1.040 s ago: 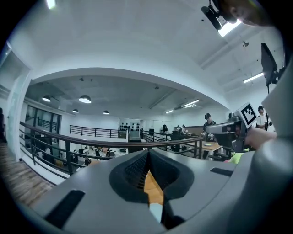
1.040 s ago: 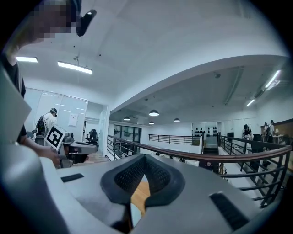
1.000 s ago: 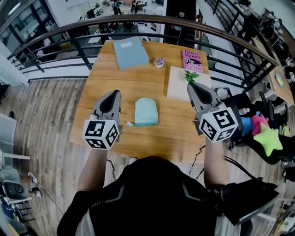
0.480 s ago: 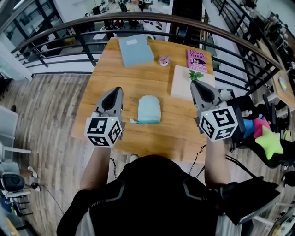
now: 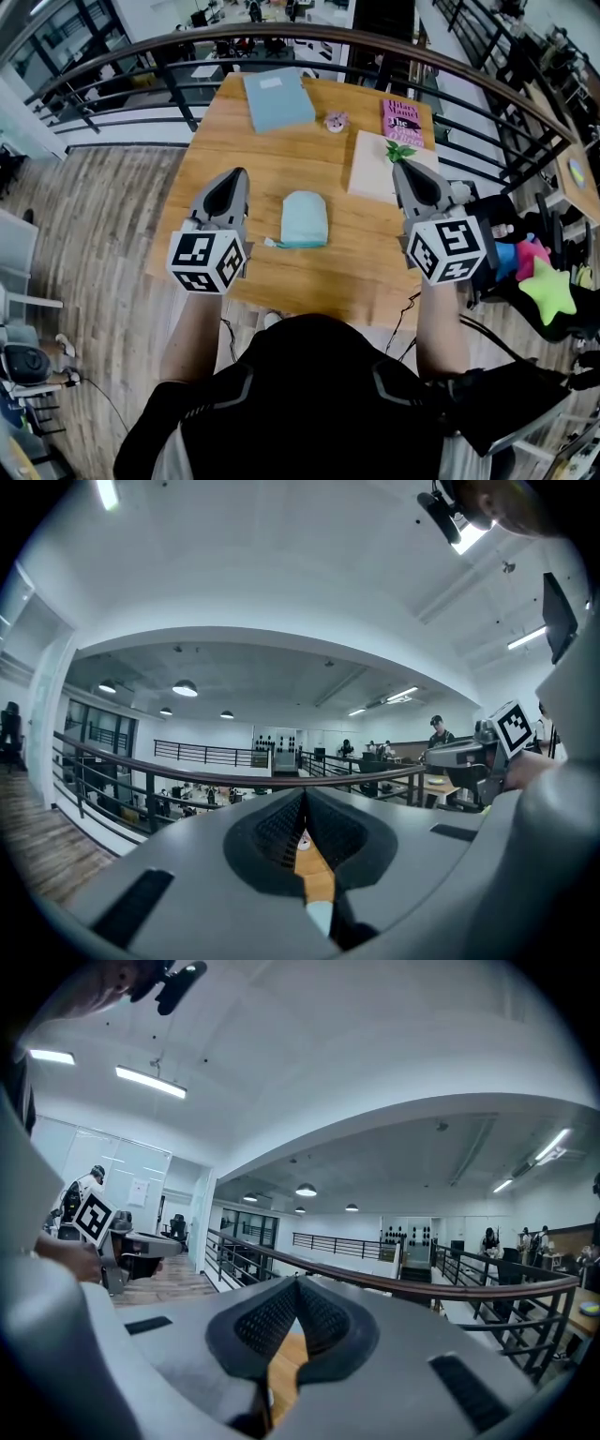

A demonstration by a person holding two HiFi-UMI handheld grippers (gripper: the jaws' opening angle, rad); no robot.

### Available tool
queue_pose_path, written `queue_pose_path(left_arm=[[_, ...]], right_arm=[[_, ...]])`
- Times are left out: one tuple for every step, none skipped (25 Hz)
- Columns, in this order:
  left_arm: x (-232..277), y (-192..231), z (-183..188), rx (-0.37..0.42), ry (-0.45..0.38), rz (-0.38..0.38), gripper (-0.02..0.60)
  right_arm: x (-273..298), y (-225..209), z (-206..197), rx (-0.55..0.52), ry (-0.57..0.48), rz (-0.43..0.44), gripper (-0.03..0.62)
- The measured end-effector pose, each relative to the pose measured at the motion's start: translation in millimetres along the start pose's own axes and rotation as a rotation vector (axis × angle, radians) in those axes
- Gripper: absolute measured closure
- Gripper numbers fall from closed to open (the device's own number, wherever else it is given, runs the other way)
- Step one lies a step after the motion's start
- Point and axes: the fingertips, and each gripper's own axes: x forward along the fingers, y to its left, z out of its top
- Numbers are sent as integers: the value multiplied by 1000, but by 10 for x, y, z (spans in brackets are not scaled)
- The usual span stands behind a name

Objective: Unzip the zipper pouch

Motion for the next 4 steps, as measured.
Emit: queue_pose_path(left_arm=[[-1, 10, 21, 1, -2, 4, 552], [-5, 21, 44, 2, -6, 8, 552], [-12, 32, 69, 3, -10, 12, 552], [-20, 43, 95, 4, -14, 17, 552]], right_arm=[[6, -1, -1, 2, 1, 3, 586], [12, 1, -4, 5, 2, 5, 586], [17, 4, -9, 8, 3, 8, 586], [23, 8, -15, 12, 3, 10, 585]])
